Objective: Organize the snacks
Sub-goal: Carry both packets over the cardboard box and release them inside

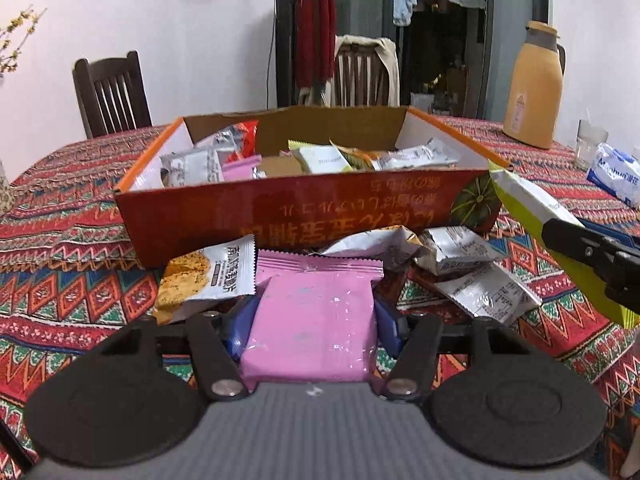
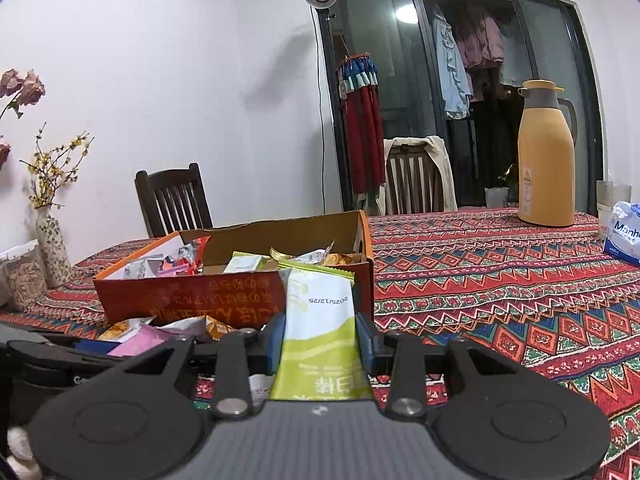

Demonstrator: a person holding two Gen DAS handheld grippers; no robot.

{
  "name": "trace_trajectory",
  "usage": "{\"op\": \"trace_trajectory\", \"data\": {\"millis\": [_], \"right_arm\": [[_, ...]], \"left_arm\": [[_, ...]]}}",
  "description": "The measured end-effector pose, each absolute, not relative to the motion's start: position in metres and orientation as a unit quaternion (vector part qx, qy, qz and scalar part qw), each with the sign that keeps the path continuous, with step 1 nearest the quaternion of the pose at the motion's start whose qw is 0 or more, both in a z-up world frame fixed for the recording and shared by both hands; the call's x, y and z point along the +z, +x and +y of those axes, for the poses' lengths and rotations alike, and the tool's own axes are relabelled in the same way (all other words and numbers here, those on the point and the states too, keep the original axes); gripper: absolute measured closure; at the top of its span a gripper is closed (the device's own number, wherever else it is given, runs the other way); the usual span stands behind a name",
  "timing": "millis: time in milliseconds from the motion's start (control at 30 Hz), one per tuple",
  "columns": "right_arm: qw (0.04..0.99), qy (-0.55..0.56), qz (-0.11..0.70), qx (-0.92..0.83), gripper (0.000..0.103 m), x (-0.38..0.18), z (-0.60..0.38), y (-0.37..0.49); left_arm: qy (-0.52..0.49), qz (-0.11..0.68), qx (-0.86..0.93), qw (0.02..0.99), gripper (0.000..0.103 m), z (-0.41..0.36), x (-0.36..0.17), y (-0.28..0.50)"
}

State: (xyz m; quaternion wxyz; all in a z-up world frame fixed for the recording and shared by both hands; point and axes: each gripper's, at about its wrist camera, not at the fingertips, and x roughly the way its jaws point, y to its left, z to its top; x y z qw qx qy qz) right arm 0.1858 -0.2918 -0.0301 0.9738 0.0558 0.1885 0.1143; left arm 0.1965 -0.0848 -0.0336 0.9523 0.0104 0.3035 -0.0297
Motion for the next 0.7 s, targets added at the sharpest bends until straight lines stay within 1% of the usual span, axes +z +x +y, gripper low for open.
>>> {"op": "trace_trajectory", "data": {"millis": [400,700], "right_arm": [[0.979,0.032,0.173,0.104,0.067,-0.028,-0.285,0.18],[0.981,0.028,0.154,0.117,0.067,-0.011,-0.271,0.177]], "left_arm": [[0.002,0.263,-0.034,0.964,0.041,-0.077,-0.015,0.174],[-0.01,0.221,-0.042,0.974,0.041,-0.069,0.018,0.168]]}}
